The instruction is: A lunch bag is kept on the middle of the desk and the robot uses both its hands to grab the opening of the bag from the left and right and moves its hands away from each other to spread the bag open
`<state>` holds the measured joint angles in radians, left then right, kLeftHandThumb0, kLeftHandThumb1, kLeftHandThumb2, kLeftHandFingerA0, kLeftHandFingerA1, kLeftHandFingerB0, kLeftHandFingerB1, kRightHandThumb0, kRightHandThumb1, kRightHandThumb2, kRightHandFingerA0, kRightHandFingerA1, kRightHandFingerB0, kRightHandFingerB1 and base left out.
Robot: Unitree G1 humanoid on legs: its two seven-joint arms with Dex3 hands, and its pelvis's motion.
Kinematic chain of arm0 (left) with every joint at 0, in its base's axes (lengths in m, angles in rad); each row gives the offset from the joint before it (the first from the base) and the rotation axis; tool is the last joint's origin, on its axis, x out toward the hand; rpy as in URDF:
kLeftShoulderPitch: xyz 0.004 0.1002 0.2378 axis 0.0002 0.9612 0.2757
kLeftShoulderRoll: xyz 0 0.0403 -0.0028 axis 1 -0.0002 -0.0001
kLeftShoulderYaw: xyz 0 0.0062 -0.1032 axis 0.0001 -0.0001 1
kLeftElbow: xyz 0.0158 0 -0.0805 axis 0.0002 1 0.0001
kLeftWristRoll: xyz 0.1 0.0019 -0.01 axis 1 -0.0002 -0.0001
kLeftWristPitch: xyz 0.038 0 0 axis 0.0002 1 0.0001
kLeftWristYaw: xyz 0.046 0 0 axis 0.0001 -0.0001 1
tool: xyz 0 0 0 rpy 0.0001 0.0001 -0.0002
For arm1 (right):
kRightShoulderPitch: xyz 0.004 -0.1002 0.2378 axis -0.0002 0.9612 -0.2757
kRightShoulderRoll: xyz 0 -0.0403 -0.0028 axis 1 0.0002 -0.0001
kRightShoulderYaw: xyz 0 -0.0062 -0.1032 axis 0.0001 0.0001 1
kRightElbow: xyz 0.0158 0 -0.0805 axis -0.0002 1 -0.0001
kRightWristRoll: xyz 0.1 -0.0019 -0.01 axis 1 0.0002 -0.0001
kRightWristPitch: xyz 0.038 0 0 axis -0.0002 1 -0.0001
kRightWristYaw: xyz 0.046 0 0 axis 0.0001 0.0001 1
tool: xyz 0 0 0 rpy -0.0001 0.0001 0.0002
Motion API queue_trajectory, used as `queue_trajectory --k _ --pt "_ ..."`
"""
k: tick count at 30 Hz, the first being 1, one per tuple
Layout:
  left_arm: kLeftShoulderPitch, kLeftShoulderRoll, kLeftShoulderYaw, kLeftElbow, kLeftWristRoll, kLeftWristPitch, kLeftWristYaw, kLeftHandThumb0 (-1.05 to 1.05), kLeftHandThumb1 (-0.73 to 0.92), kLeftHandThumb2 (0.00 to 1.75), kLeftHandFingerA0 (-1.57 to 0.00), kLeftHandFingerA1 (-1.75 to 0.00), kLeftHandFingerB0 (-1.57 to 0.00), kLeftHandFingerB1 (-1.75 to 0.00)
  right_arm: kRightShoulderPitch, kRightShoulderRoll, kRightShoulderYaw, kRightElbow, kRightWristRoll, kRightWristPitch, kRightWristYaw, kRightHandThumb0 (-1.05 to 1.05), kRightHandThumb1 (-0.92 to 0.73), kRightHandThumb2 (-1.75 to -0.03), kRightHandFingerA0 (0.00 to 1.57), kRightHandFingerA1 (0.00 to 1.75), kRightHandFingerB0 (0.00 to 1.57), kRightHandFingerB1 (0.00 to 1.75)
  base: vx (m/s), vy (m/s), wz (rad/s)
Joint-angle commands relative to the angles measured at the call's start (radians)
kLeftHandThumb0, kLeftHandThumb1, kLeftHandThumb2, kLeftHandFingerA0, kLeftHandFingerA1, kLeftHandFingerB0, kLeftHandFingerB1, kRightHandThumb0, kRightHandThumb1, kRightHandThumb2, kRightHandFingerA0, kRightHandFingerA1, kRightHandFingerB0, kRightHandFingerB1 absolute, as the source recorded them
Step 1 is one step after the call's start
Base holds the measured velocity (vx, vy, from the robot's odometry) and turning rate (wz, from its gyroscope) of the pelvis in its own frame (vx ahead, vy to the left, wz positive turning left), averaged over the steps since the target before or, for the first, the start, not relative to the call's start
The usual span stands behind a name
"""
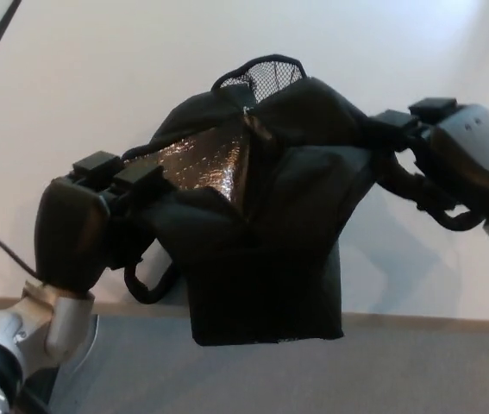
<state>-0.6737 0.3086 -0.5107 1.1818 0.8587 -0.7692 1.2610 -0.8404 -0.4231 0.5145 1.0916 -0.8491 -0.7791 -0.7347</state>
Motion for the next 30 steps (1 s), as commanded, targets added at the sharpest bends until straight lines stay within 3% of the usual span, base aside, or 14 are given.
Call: queue_trajectory --k 1,3,4,6,8,19,20,21,24,25,30 --pt "0.066 0.039 0.076 0.021 -0.093 -0.052 -0.011 -0.13 0.44 1.14 -0.94 -1.5 -0.91 -1.25 0.123 -0.02 -0.058 0.004 0.065 0.002 -0.06 -0.27 -0.65 -0.59 0.77 1.64 0.69 1.49 0.0 0.0 0.0" --pt "0.072 0.05 0.1 0.017 -0.107 -0.072 -0.034 -0.15 0.46 1.13 -0.95 -1.47 -0.92 -1.21 0.162 -0.015 -0.075 0.002 0.077 -0.019 -0.082 -0.32 -0.69 -0.55 0.69 1.69 0.62 1.53 0.0 0.0 0.0" --pt "0.075 0.053 0.108 0.015 -0.107 -0.074 -0.035 -0.18 0.48 1.11 -0.95 -1.47 -0.92 -1.21 0.176 -0.013 -0.079 -0.001 0.076 -0.022 -0.095 -0.31 -0.65 -0.56 0.76 1.68 0.64 1.51 0.0 0.0 0.0" --pt "0.081 0.058 0.122 0.01 -0.106 -0.076 -0.031 -0.19 0.47 1.12 -0.96 -1.44 -0.92 -1.21 0.2 -0.008 -0.093 -0.012 0.084 -0.024 -0.092 -0.24 -0.65 -0.57 0.74 1.7 0.64 1.56 0.0 0.0 0.0" --pt "0.084 0.062 0.138 0.004 -0.103 -0.081 -0.027 -0.17 0.48 1.13 -0.96 -1.43 -0.92 -1.24 0.226 -0.002 -0.106 -0.012 0.088 -0.031 -0.102 -0.35 -0.66 -0.49 0.69 1.75 0.55 1.58 0.0 0.0 0.0" --pt "0.09 0.06 0.163 -0.005 -0.091 -0.084 -0.036 -0.17 0.48 1.13 -0.96 -1.43 -0.92 -1.24 0.239 0.002 -0.123 -0.019 0.083 -0.036 -0.098 -0.35 -0.66 -0.49 0.69 1.75 0.55 1.58 0.0 0.0 0.0" --pt "0.09 0.063 0.164 -0.012 -0.085 -0.089 -0.016 -0.14 0.47 1.12 -0.98 -1.41 -0.94 -1.2 0.257 0.003 -0.126 -0.012 0.091 -0.036 -0.087 -0.28 -0.72 -0.57 0.67 1.69 0.57 1.56 0.0 0.0 0.0" --pt "0.097 0.058 0.167 -0.014 -0.09 -0.093 -0.02 -0.11 0.4 1.15 -0.99 -1.37 -0.96 -1.15 0.256 0.002 -0.131 -0.006 0.098 -0.035 -0.08 -0.36 -0.7 -0.52 0.69 1.75 0.56 1.59 0.0 0.0 0.0" --pt "0.113 0.048 0.174 -0.013 -0.102 -0.112 -0.043 -0.09 0.43 1.14 -1.0 -1.33 -0.95 -1.15 0.243 0.001 -0.143 0.006 0.111 -0.033 -0.068 -0.34 -0.66 -0.5 0.7 1.75 0.55 1.6 0.0 0.0 0.0" --pt "0.114 0.047 0.176 -0.013 -0.103 -0.112 -0.047 -0.08 0.44 1.11 -1.01 -1.32 -0.96 -1.14 0.24 0.0 -0.144 0.006 0.111 -0.031 -0.066 -0.27 -0.72 -0.56 0.67 1.72 0.56 1.59 0.0 0.0 0.0" --pt "0.113 0.042 0.179 -0.011 -0.095 -0.1 -0.039 -0.11 0.44 1.12 -1.01 -1.32 -0.96 -1.15 0.239 -0.003 -0.152 -0.002 0.111 -0.03 -0.055 -0.33 -0.66 -0.5 0.69 1.75 0.55 1.6 0.0 0.0 0.0"
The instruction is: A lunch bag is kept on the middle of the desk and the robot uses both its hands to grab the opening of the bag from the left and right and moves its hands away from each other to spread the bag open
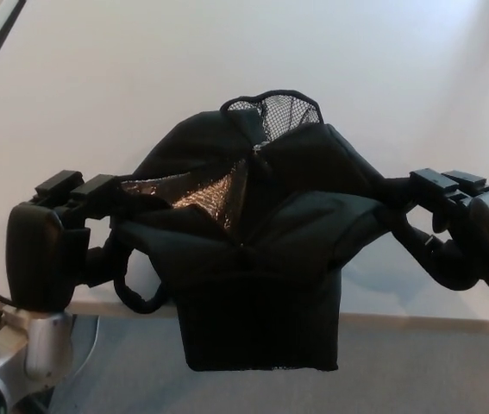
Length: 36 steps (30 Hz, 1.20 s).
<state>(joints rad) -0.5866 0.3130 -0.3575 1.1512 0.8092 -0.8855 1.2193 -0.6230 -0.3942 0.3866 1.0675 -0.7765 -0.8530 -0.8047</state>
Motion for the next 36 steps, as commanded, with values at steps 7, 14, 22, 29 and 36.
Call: queue_trajectory --k 7,14,22,29,36 --pt "0.018 0.042 0.028 0.017 -0.038 0.016 0.011 -0.12 0.45 1.11 -1.02 -1.32 -0.97 -1.14 0.01 -0.031 -0.025 0.024 0.03 0.053 0.02 -0.26 -0.67 -0.57 0.7 1.71 0.6 1.59 0.0 0.0 0.0" --pt "-0.04 0.064 0.02 -0.015 -0.014 -0.001 0.019 -0.03 0.44 1.08 -0.96 -1.33 -0.92 -1.1 -0.065 -0.025 -0.025 0.026 0.031 0.048 0.041 -0.3 -0.71 -0.59 0.67 1.66 0.59 1.55 0.0 0.0 0.0" --pt "-0.216 0.064 0.034 -0.06 -0.024 0.024 -0.043 -0.05 0.45 1.03 -0.93 -1.36 -0.91 -1.13 -0.215 0.022 -0.026 0.058 0.042 0.103 0.093 -0.29 -0.67 -0.58 0.66 1.61 0.6 1.5 0.0 0.0 0.0" --pt "-0.408 0.05 -0.016 -0.071 0.031 0.134 -0.086 -0.16 0.56 1.01 -0.94 -1.31 -0.9 -1.15 -0.421 0.062 -0.013 0.074 0.032 0.195 0.165 -0.32 -0.67 -0.59 0.66 1.61 0.61 1.49 0.0 0.0 0.0" --pt "-0.548 0.034 -0.034 -0.079 0.024 0.277 -0.2 -0.19 0.62 0.68 -0.85 -1.01 -0.88 -0.6 -0.613 0.1 -0.035 0.124 0.055 0.298 0.198 -0.38 -0.51 -0.55 0.9 0.92 0.77 0.67 0.0 0.0 0.0"
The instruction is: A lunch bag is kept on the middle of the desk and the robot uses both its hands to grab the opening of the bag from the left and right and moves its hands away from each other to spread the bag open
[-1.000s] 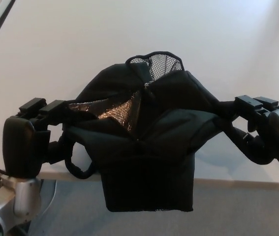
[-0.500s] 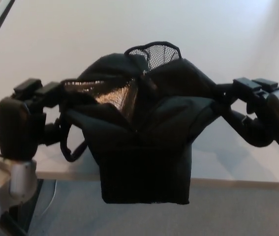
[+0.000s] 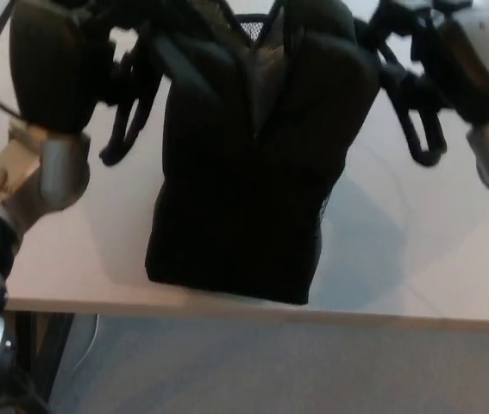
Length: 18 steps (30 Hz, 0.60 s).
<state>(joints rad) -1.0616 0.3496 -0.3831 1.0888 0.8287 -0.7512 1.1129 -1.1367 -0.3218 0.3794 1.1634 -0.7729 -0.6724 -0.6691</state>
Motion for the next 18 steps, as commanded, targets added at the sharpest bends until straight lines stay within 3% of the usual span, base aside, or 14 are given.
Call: queue_trajectory --k 1,2,4,5,8,10,13,14,15,18 --pt "-0.086 -0.004 -0.002 -0.022 -0.006 0.161 -0.122 -0.18 0.63 0.59 -0.73 -0.56 -0.7 -0.46 -0.127 0.03 -0.036 0.026 0.06 0.144 0.085 -0.53 -0.42 -0.74 0.72 0.6 0.53 0.53 0.0 0.0 0.0" --pt "-0.097 -0.005 0.005 -0.027 -0.02 0.167 -0.149 -0.18 0.63 0.59 -0.73 -0.56 -0.7 -0.46 -0.153 0.031 -0.042 0.021 0.065 0.176 0.111 -0.53 -0.42 -0.74 0.72 0.6 0.53 0.53 0.0 0.0 0.0" --pt "-0.094 -0.006 0.03 -0.046 -0.056 0.171 -0.192 -0.24 0.59 0.58 -0.57 -0.41 -0.5 -0.38 -0.178 0.033 -0.066 0.018 0.088 0.184 0.121 -0.57 -0.44 -0.75 0.63 0.59 0.42 0.49 0.0 0.0 0.0" --pt "-0.086 -0.007 0.044 -0.058 -0.075 0.166 -0.206 -0.19 0.56 0.57 -0.54 -0.41 -0.47 -0.37 -0.192 0.024 -0.081 0.009 0.1 0.178 0.129 -0.52 -0.53 -0.56 0.6 0.46 0.42 0.37 0.0 0.0 0.0" --pt "-0.069 -0.002 0.061 -0.075 -0.093 0.157 -0.235 -0.18 0.56 0.57 -0.51 -0.4 -0.42 -0.35 -0.209 0.007 -0.093 -0.008 0.108 0.181 0.169 -0.53 -0.55 -0.57 0.54 0.43 0.39 0.36 0.0 0.0 0.0" --pt "-0.051 0.02 0.066 -0.082 -0.096 0.141 -0.273 -0.19 0.59 0.58 -0.43 -0.36 -0.37 -0.33 -0.227 -0.004 -0.129 -0.025 0.162 0.184 0.282 -0.52 -0.6 -0.58 0.38 0.36 0.28 0.3 0.0 0.0 0.0" --pt "-0.042 0.033 0.062 -0.088 -0.086 0.142 -0.278 -0.21 0.61 0.57 -0.42 -0.34 -0.36 -0.32 -0.235 -0.01 -0.142 -0.037 0.174 0.201 0.318 -0.51 -0.59 -0.58 0.37 0.36 0.28 0.31 0.0 0.0 0.0" --pt "-0.034 0.046 0.058 -0.098 -0.081 0.157 -0.303 -0.16 0.42 0.92 -0.21 -0.52 -0.17 -0.5 -0.236 -0.023 -0.145 -0.047 0.168 0.21 0.323 -0.49 -0.6 -0.59 0.34 0.34 0.3 0.31 0.0 0.0 0.0" --pt "-0.031 0.049 0.06 -0.101 -0.083 0.16 -0.313 -0.16 0.59 0.64 -0.3 -0.34 -0.27 -0.32 -0.235 -0.029 -0.147 -0.052 0.168 0.213 0.328 -0.48 -0.61 -0.59 0.33 0.35 0.29 0.31 0.0 0.0 0.0" --pt "-0.024 0.053 0.067 -0.118 -0.094 0.167 -0.34 -0.09 0.55 0.66 -0.29 -0.33 -0.27 -0.31 -0.232 -0.038 -0.145 -0.065 0.162 0.219 0.322 -0.48 -0.6 -0.59 0.33 0.35 0.3 0.31 0.0 0.0 0.0"
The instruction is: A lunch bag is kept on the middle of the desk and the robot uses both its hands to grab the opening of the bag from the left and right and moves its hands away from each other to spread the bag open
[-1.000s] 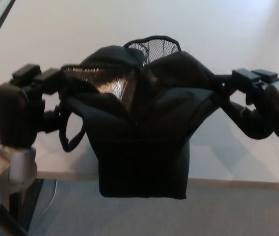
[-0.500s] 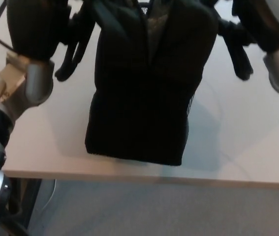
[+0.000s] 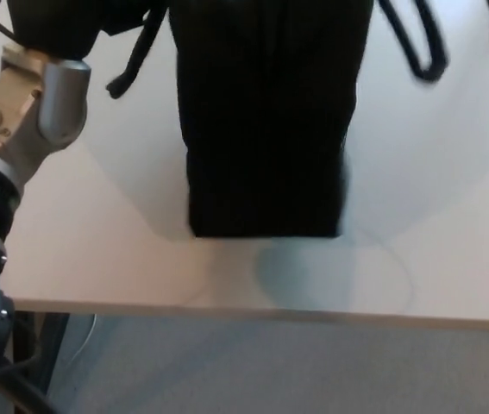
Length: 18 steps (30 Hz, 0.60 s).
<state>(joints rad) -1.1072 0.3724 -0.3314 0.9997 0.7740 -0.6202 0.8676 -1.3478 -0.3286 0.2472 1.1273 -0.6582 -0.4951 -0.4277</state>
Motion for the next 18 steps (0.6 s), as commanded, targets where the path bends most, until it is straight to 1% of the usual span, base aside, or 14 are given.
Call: queue_trajectory --k 1,2,3,4,6,7,8,9,10,12,13,14,16,18 --pt "0.023 0.032 0.017 -0.032 -0.044 0.035 -0.102 -0.09 0.55 0.66 -0.29 -0.33 -0.27 -0.31 -0.021 -0.035 -0.012 -0.033 0.044 0.045 0.08 -0.48 -0.6 -0.59 0.33 0.35 0.3 0.31 0.0 0.0 0.0" --pt "0.023 0.038 0.018 -0.037 -0.044 0.041 -0.111 -0.07 0.53 0.65 -0.3 -0.33 -0.26 -0.31 -0.022 -0.041 -0.016 -0.035 0.051 0.047 0.095 -0.48 -0.59 -0.58 0.31 0.34 0.29 0.31 0.0 0.0 0.0" --pt "0.024 0.039 0.018 -0.04 -0.045 0.043 -0.114 -0.07 0.53 0.65 -0.3 -0.33 -0.26 -0.31 -0.022 -0.042 -0.017 -0.037 0.052 0.049 0.098 -0.48 -0.59 -0.58 0.31 0.34 0.29 0.31 0.0 0.0 0.0" --pt "0.027 0.046 0.019 -0.049 -0.045 0.041 -0.121 -0.08 0.54 0.69 -0.3 -0.33 -0.26 -0.31 -0.021 -0.05 -0.014 -0.034 0.049 0.036 0.091 -0.47 -0.59 -0.59 0.32 0.35 0.29 0.31 0.0 0.0 0.0" --pt "0.031 0.05 0.021 -0.064 -0.045 0.045 -0.126 -0.06 0.53 0.68 -0.31 -0.33 -0.26 -0.31 -0.02 -0.054 -0.015 -0.037 0.052 0.035 0.095 -0.48 -0.59 -0.59 0.32 0.35 0.29 0.31 0.0 0.0 0.0" --pt "0.039 0.056 0.023 -0.075 -0.043 0.046 -0.126 -0.03 0.48 0.77 -0.3 -0.33 -0.26 -0.3 -0.015 -0.058 -0.014 -0.04 0.053 0.038 0.1 -0.48 -0.6 -0.59 0.33 0.34 0.29 0.31 0.0 0.0 0.0" --pt "0.042 0.058 0.024 -0.081 -0.043 0.047 -0.126 -0.03 0.48 0.77 -0.3 -0.33 -0.26 -0.3 -0.013 -0.059 -0.014 -0.041 0.054 0.039 0.102 -0.48 -0.6 -0.59 0.33 0.34 0.29 0.31 0.0 0.0 0.0" --pt "0.052 0.066 0.027 -0.097 -0.045 0.05 -0.139 0.0 0.5 0.76 -0.26 -0.32 -0.23 -0.31 -0.004 -0.069 -0.012 -0.045 0.052 0.028 0.099 -0.53 -0.49 -0.71 0.3 0.42 0.25 0.39 0.0 0.0 0.0" --pt "0.061 0.074 0.029 -0.113 -0.046 0.052 -0.15 0.02 0.5 0.77 -0.26 -0.32 -0.23 -0.3 0.005 -0.08 -0.012 -0.052 0.052 0.021 0.1 -0.53 -0.47 -0.72 0.31 0.43 0.22 0.39 0.0 0.0 0.0" --pt "0.076 0.085 0.034 -0.136 -0.05 0.053 -0.164 0.03 0.5 0.76 -0.26 -0.32 -0.24 -0.3 0.016 -0.092 -0.013 -0.061 0.055 0.025 0.108 -0.55 -0.49 -0.74 0.29 0.43 0.2 0.39 0.0 0.0 0.0" --pt "0.085 0.094 0.037 -0.148 -0.05 0.045 -0.165 0.04 0.5 0.79 -0.27 -0.32 -0.24 -0.3 0.027 -0.098 -0.019 -0.071 0.067 0.023 0.112 -0.56 -0.49 -0.75 0.29 0.44 0.21 0.39 0.0 0.0 0.0" --pt "0.097 0.112 0.038 -0.165 -0.043 0.042 -0.165 0.03 0.48 0.86 -0.27 -0.32 -0.24 -0.3 0.046 -0.114 -0.028 -0.09 0.076 0.016 0.116 -0.6 -0.51 -0.79 0.3 0.45 0.18 0.39 0.0 0.0 0.0" --pt "0.12 0.14 0.043 -0.198 -0.035 0.042 -0.172 0.04 0.46 0.88 -0.28 -0.34 -0.25 -0.31 0.081 -0.142 -0.044 -0.126 0.088 0.003 0.123 -0.61 -0.51 -0.8 0.29 0.45 0.18 0.4 0.0 0.0 0.0" --pt "0.152 0.17 0.056 -0.236 -0.043 0.036 -0.185 0.03 0.48 0.85 -0.29 -0.33 -0.26 -0.3 0.117 -0.165 -0.064 -0.163 0.11 -0.012 0.136 -0.6 -0.51 -0.79 0.29 0.45 0.19 0.4 0.0 0.0 0.0"
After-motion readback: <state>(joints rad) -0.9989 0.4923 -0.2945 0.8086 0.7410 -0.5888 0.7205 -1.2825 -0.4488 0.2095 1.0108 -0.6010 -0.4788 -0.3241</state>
